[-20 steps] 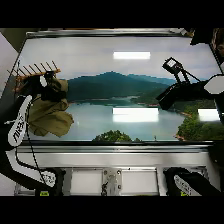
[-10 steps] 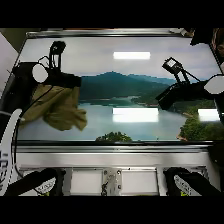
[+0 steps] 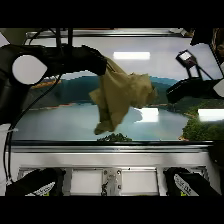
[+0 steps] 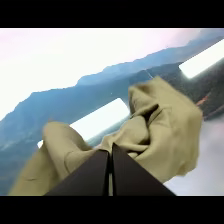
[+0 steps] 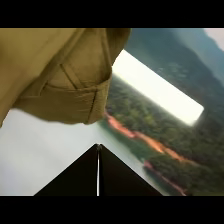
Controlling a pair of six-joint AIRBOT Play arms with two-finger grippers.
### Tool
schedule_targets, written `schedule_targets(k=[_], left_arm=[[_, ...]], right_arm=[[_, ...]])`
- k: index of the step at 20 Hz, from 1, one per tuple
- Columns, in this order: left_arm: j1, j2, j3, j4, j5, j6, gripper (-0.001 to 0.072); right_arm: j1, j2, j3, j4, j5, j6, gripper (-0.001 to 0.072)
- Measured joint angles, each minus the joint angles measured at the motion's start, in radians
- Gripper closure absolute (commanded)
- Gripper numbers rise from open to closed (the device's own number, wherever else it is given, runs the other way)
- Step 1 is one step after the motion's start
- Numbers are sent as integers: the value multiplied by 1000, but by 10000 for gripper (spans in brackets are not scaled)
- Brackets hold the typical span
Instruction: Fold the clothes and pants, and hang the long-sleeved shirts on hangers.
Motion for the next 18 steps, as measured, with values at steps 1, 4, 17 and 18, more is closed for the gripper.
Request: schedule_targets(k=[1,4,17,18], left_arm=[[-3,-35,10,-2,3,-6,657],[-6,-157,23,-3,4,-26,77],[72,-227,-507,-324,-195,28,76],[49,-220,-564,-356,-174,46,76]], right_arm=[[-24,10,0,-24,-26,47,697],[-78,25,0,-59,-69,147,695],[-114,5,-2,-46,-80,243,691],[-114,-2,-2,-31,-77,244,691]])
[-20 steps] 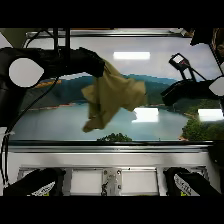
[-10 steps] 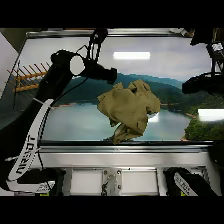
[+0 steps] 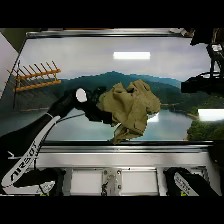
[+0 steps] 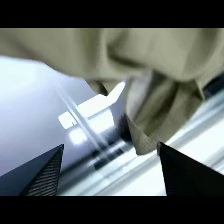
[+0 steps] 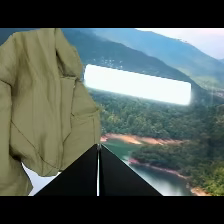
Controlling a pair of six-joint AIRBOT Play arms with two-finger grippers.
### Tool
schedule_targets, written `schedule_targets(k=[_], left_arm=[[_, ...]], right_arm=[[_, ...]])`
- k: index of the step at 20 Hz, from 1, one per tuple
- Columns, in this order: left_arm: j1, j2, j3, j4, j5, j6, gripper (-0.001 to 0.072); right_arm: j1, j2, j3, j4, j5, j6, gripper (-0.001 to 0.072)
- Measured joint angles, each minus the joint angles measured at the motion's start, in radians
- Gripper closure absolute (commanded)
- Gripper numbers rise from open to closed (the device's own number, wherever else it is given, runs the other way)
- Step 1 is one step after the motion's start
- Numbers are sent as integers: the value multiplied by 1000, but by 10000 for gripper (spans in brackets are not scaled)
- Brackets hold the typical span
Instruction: Fold the clothes and pants, and hang the long-sleeved shirts on hangers.
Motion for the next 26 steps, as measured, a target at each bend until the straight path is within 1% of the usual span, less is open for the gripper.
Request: schedule_targets(k=[2,6,10,12,13,14,16,17,18,19,20,22,26], left_arm=[[-56,8,-80,-49,43,34,76],[-153,13,-140,-89,125,82,75],[-211,5,-156,-103,232,94,75],[-223,-22,-148,-106,260,98,76],[-226,-40,-137,-106,261,100,91],[-229,-60,-120,-107,259,100,221],[-232,-104,-79,-108,240,89,600],[-231,-122,-60,-108,232,82,697],[-227,-138,-42,-103,223,80,697],[-218,-145,-30,-94,205,71,697],[-201,-146,-20,-77,191,64,697],[-150,-121,-8,-40,155,52,697],[6,-2,1,19,79,39,697]], right_arm=[[0,-15,0,29,1,2,691],[0,-40,-3,76,4,3,691],[0,-49,-23,94,4,3,691],[0,-50,-37,98,5,3,691],[0,-51,-44,98,4,3,691],[0,-51,-51,98,5,3,691],[0,-52,-66,102,4,3,688],[0,-53,-73,102,4,3,681],[0,-56,-83,102,4,3,517],[0,-60,-93,101,4,9,232],[0,-66,-103,99,4,18,115],[-1,-87,-131,82,3,43,125],[-2,-179,-197,68,-11,124,125]])
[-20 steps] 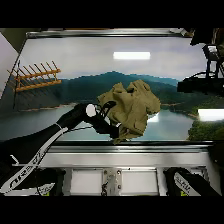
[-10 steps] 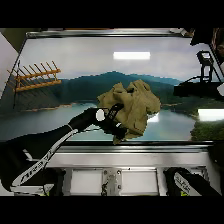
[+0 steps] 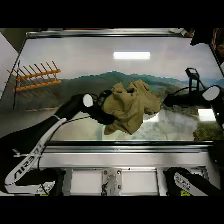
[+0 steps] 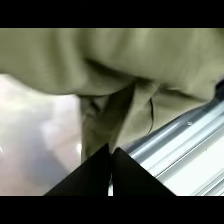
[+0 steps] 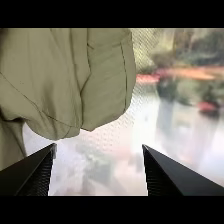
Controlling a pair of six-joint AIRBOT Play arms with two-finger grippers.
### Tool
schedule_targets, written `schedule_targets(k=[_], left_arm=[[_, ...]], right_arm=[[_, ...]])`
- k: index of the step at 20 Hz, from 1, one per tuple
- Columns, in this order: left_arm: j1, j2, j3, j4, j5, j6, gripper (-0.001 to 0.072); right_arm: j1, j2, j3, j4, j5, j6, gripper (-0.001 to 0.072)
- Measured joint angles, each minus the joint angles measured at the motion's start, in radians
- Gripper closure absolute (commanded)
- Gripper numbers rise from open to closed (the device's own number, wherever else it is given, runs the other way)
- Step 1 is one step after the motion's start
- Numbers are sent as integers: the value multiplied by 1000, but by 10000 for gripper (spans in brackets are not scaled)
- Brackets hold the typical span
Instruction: Fold the clothes and pants, and hang the long-sleeved shirts on hangers.
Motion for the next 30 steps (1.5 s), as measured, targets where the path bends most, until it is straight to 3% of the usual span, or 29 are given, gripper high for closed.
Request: schedule_targets(k=[6,12,13,15,16,21,26,30], left_arm=[[208,164,3,25,-59,-3,697],[288,212,3,29,-69,-4,697],[292,215,3,30,-69,-5,697],[297,218,3,29,-69,-7,697],[298,219,3,30,-69,-7,697],[341,262,75,31,-89,-7,697],[453,423,367,24,-121,-23,697],[492,577,575,18,-56,-49,697]], right_arm=[[2,-216,-41,134,-65,67,125],[51,-319,-45,320,-105,9,129],[66,-325,-45,333,-105,2,160],[97,-333,-47,341,-97,-10,565],[111,-336,-48,334,-85,-18,686],[126,-254,20,320,4,-103,700],[45,10,318,257,85,-119,700],[7,230,517,246,51,-98,701]])
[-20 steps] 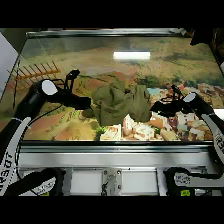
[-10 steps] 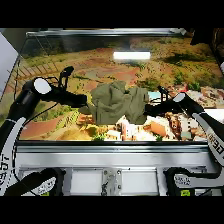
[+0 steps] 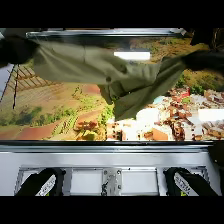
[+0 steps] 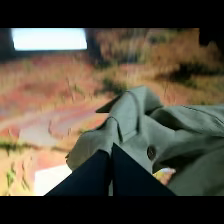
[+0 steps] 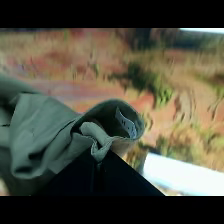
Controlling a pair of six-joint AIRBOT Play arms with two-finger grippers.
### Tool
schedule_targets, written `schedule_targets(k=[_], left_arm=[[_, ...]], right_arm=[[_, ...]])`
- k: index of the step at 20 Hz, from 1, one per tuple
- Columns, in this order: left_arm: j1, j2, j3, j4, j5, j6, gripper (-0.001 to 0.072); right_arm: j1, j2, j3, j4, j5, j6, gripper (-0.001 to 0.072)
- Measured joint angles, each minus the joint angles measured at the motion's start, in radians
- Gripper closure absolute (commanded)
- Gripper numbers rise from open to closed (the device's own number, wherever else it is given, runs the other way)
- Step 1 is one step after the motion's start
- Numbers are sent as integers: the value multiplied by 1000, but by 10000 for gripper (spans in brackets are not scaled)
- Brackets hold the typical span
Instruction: Fold the clothes and pants, and hang the long-sleeved shirts on hangers.
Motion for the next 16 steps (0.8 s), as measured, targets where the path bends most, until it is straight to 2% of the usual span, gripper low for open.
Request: schedule_targets(k=[4,8,11,16], left_arm=[[10,115,56,5,113,-8,697],[13,145,-25,11,195,-12,697],[13,83,-101,12,215,-24,697],[13,-132,-172,7,233,-37,697]], right_arm=[[-11,145,61,-7,-86,31,701],[-14,168,78,-11,-117,53,700],[-14,125,80,-19,-95,56,701],[-13,71,24,-22,39,60,702]])
